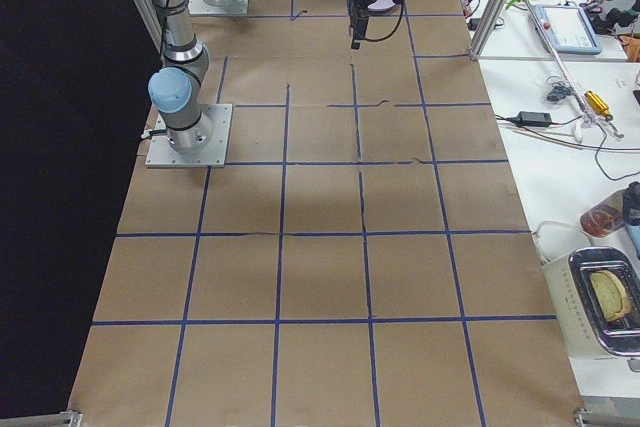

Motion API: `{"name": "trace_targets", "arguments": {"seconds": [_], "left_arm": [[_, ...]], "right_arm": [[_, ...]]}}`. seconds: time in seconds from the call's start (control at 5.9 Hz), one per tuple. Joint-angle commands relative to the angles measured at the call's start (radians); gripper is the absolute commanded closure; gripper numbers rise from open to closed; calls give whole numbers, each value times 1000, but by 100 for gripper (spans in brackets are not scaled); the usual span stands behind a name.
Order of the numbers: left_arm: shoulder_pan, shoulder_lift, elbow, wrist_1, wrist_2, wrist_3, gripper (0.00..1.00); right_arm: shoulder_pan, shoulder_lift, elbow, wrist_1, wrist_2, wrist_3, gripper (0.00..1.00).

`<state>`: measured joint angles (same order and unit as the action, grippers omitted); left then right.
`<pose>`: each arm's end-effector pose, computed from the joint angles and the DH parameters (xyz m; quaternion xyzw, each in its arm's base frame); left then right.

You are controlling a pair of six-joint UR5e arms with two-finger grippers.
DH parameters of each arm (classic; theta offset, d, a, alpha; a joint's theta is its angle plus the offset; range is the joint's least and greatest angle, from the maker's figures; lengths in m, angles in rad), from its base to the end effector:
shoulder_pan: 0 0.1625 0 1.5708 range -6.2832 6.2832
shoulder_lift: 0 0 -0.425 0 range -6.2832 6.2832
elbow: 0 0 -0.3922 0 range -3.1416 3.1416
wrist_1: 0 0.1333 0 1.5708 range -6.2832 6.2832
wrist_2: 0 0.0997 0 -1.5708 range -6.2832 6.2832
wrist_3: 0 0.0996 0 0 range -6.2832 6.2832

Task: Flip cup and place on plate
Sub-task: 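Lift the white cup with the left gripper and carry it over the plate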

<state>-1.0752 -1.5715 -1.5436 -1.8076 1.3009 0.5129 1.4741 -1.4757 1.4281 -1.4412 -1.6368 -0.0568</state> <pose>0.0828 -0.4893 0.4832 0.0056 -0.9855 -0.0264 0.1674 0.0756 -0.5331 0.4970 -0.0186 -0.9984 -0.0434 0.0297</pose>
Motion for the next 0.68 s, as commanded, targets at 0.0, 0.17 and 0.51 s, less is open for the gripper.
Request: {"name": "trace_targets", "arguments": {"seconds": [0.0, 0.17, 0.51], "left_arm": [[-289, -49, 20, 262, 207, -248, 100], [-355, -120, 40, 366, 275, -251, 100], [-370, -293, 188, 378, 282, -251, 100]], "right_arm": [[0, 0, 0, -1, 0, 0, 0], [0, 0, 0, 1, 0, 0, 0], [0, 0, 0, 1, 0, 0, 0]]}}
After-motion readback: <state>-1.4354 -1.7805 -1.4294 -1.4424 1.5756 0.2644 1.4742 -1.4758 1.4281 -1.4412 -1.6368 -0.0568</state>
